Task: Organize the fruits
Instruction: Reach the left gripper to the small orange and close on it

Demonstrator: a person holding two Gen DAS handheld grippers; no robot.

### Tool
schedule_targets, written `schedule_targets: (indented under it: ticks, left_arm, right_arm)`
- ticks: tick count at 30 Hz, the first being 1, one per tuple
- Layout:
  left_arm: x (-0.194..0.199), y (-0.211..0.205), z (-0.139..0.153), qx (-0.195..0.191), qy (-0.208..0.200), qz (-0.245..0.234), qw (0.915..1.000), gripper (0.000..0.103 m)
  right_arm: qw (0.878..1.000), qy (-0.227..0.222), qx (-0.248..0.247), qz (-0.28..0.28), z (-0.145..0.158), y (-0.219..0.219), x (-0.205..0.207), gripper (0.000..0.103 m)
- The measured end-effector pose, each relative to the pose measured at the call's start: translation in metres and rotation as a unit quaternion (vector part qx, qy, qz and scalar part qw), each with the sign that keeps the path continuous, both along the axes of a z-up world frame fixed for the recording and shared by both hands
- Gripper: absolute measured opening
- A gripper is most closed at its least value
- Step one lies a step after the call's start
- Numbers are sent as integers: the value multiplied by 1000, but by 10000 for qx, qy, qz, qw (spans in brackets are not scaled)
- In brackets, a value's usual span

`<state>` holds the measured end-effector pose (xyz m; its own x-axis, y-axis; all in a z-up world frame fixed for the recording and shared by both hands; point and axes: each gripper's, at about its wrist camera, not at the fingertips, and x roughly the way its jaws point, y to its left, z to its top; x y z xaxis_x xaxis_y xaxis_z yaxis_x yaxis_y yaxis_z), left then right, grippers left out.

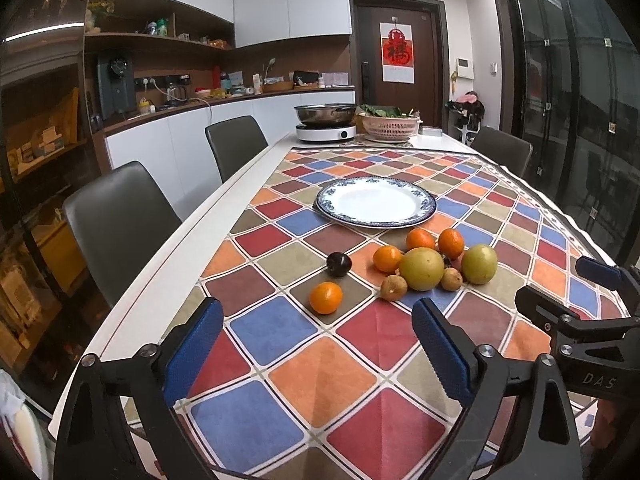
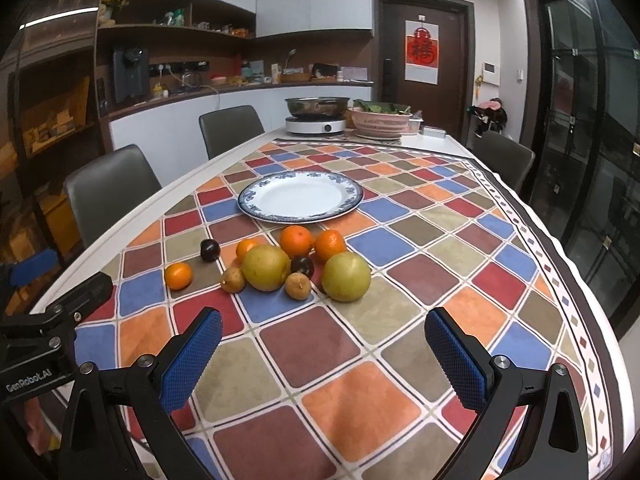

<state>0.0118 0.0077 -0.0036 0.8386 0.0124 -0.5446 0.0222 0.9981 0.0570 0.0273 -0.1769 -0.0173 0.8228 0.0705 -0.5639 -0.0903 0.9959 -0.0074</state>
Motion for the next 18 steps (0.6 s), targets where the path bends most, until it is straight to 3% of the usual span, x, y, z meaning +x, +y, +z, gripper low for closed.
schedule_targets:
  ticks: [18]
  left_arm:
    - [63,8,-40,60,889,-174,9959,59]
  right_arm:
    - [9953,790,-233,514,-33,22,66,63]
